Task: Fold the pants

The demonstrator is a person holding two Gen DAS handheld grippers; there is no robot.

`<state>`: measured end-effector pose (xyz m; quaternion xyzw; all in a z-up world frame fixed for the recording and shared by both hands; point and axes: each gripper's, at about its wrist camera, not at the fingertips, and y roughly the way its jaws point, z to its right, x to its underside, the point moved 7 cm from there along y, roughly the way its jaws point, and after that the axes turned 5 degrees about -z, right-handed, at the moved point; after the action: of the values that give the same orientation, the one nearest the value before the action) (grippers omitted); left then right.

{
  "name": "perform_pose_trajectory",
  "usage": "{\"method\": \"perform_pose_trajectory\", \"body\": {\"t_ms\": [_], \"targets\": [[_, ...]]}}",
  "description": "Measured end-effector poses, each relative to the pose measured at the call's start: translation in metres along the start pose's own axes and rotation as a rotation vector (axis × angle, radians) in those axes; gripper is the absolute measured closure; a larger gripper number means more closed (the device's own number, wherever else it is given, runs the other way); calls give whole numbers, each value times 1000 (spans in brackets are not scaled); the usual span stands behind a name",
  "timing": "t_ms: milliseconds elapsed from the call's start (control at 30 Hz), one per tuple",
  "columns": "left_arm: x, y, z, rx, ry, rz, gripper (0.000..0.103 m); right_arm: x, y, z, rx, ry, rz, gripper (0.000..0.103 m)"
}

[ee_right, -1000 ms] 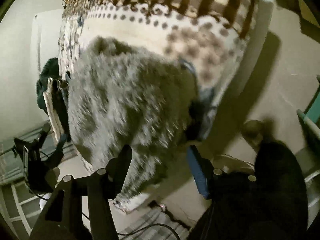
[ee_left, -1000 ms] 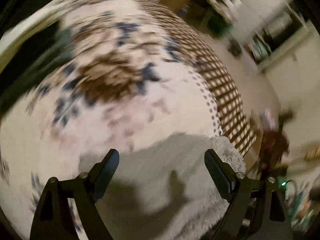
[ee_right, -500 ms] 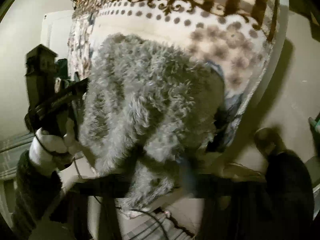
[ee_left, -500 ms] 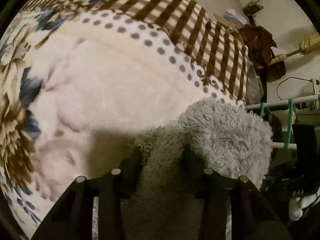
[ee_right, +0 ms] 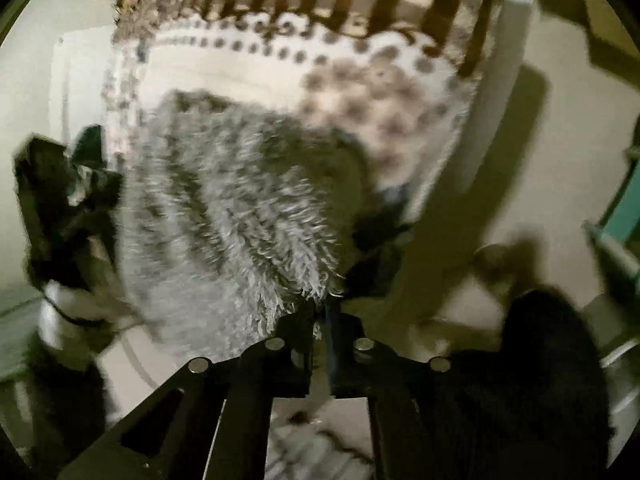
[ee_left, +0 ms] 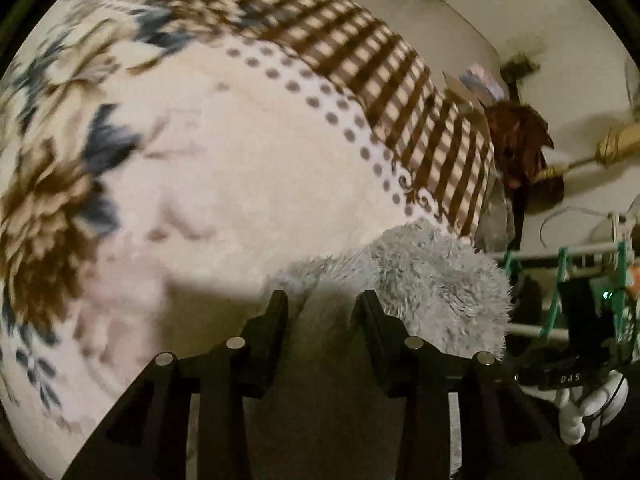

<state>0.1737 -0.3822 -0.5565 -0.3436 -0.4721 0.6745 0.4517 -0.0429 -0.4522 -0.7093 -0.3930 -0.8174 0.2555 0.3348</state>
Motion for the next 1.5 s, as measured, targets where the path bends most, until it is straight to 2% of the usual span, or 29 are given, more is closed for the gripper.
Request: {"method": "perform_pose_trajectory", "body": {"t_ms": [33,67,100,133,200,233,333,367,400,433,500,600,767,833,900,1000,1100,1133,1167,1200,1233,1300,1400,1467,1500], "targets": [[3,-4,-1,7,-11,0,68,4,-1,-1,-22,7,-17,80],[7,-6,-3,10,-21,-2,68,9,-2,-2,-28,8,-32,73],[11,-8,-5,4,-28,-5,68,13,0,0,-44,3,-49,59],[15,-9,-7,0,-38,-10,65,21,4,-3,-69,3,-76,50],[24,-10,-8,8,-52,-10,59,39,19,-12,-124,16,-148,50],[28,-9,-8,7,-55,-10,53,47,28,-17,-145,17,-177,50],[41,-1,-8,-20,-35,-20,51,62,61,-34,-176,16,-249,50],[44,0,-8,-40,-17,-18,51,64,72,-40,-191,20,-262,50],[46,3,-7,-49,-1,-19,51,64,82,-49,-206,20,-254,66],[47,5,-9,-57,2,-18,51,60,87,-55,-200,11,-233,92],[48,9,-15,-44,-24,-12,49,58,98,-61,-90,-26,-199,93],[51,12,-21,-15,-56,-8,49,63,99,-46,44,-43,-190,95],[56,14,-22,-10,-59,-7,49,60,97,-18,199,-76,-197,97],[56,9,-25,-4,-76,6,49,60,97,-30,169,-123,-223,96],[56,6,-27,-1,-85,14,49,60,88,-45,87,-133,-224,91],[58,4,-28,26,-110,22,49,57,68,-60,27,-155,-174,90],[60,10,-29,10,-97,17,49,41,51,-58,4,-127,-80,73],[60,11,-31,9,-99,18,49,34,51,-54,9,-107,-73,74],[60,13,-33,10,-104,17,49,27,53,-51,38,-88,-62,81],[59,14,-35,14,-110,19,49,23,55,-45,52,-77,-45,98],[59,15,-36,21,-115,20,49,21,57,-44,73,-77,-39,99],[59,17,-37,30,-120,20,49,23,54,-31,180,-82,-20,99],[59,16,-36,32,-131,25,49,20,50,-8,219,-16,-19,99],[60,8,-36,60,-169,42,49,21,51,-12,179,-18,-42,98],[61,2,-36,91,-206,54,50,22,53,-21,164,-57,-69,92]]}}
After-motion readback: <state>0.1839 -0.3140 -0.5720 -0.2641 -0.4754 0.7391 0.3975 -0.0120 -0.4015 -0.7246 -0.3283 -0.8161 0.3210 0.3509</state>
